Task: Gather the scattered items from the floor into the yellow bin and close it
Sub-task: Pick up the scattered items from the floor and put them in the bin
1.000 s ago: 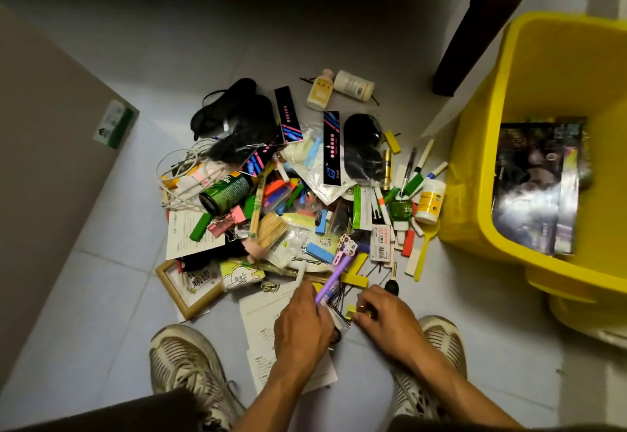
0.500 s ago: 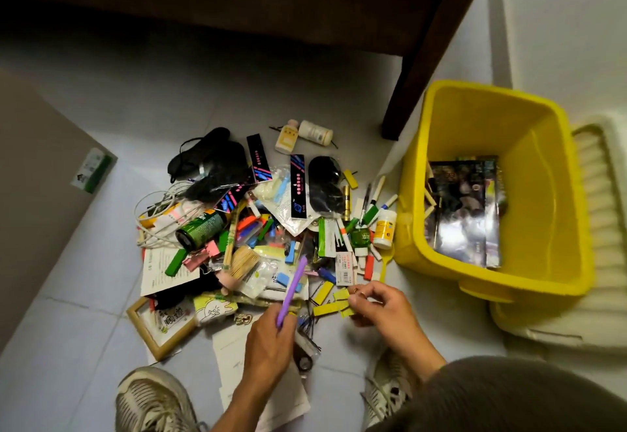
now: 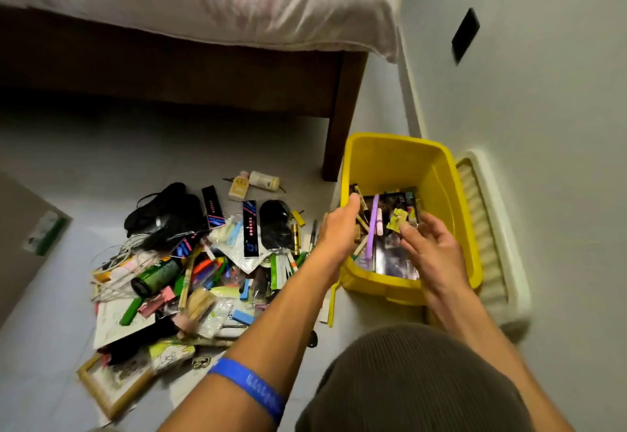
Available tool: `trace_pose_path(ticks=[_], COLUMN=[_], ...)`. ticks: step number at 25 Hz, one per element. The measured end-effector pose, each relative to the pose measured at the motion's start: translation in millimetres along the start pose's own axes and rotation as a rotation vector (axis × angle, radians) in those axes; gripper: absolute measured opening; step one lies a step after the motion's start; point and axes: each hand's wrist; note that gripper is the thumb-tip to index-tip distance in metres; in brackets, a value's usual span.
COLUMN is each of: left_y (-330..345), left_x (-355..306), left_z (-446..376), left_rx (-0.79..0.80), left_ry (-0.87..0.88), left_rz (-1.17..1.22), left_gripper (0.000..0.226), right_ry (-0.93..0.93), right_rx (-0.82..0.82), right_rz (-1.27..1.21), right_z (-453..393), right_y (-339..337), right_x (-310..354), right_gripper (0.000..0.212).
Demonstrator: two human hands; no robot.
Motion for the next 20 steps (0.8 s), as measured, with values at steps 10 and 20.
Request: trace_pose_path(ticks=[10, 20], left_y=[-102, -119], left_x=[180, 264], left_z=[44, 36], left_rx=[-0.307, -0.066], left_ry=[-0.261, -0.27], left_rz=[-0.198, -1.104], left_gripper=[0.02, 0.044], right_ry=[0.293, 0.338], right_rx=[0.326, 0.141], right_rz=[0.408, 1.169], right_z=[12, -45], right_y=[50, 66], right_x=[-155, -253], right_gripper=[0.014, 0.052])
Point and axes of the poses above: each hand's wrist, its own z-axis away from the middle knuckle, its own y-axis out of the palm, x = y × z, and after that the axes turned 15 degrees about x, right-handed
